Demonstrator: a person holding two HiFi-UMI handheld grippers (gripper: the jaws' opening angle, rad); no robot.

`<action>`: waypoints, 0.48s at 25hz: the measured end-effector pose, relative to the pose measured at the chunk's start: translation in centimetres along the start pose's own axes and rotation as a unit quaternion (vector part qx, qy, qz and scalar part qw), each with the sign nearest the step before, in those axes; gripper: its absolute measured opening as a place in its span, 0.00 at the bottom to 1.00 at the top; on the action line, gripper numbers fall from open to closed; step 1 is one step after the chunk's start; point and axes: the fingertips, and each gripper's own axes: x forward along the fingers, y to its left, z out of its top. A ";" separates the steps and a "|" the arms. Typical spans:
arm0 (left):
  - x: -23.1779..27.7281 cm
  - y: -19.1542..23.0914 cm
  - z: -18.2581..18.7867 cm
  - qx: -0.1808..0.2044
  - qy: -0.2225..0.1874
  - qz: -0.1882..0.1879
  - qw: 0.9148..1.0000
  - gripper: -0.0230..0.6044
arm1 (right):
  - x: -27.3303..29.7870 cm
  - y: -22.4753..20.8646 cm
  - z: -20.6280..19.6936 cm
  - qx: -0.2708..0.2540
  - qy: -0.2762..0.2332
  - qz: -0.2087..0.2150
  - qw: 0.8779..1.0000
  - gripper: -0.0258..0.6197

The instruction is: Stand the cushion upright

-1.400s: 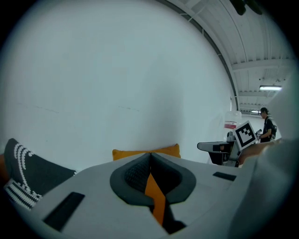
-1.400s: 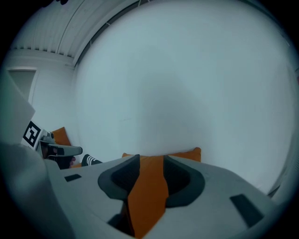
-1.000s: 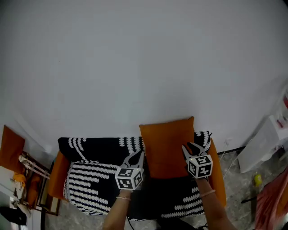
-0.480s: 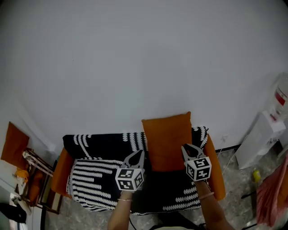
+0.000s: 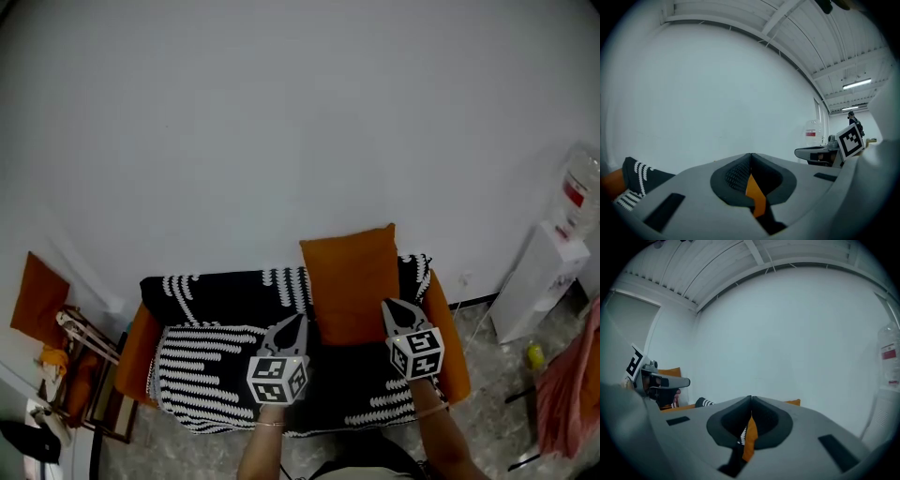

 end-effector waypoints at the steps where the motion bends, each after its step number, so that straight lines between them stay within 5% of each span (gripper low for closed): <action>1: -0.5 -0.3 0.3 0.003 -0.002 0.002 1.000 0.07 | -0.4 0.3 0.2 -0.003 -0.002 0.001 1.000 0.06; 12: -3.5 -5.0 2.4 0.004 -0.020 0.008 1.000 0.07 | -5.5 0.8 2.7 -0.027 -0.017 0.024 0.999 0.06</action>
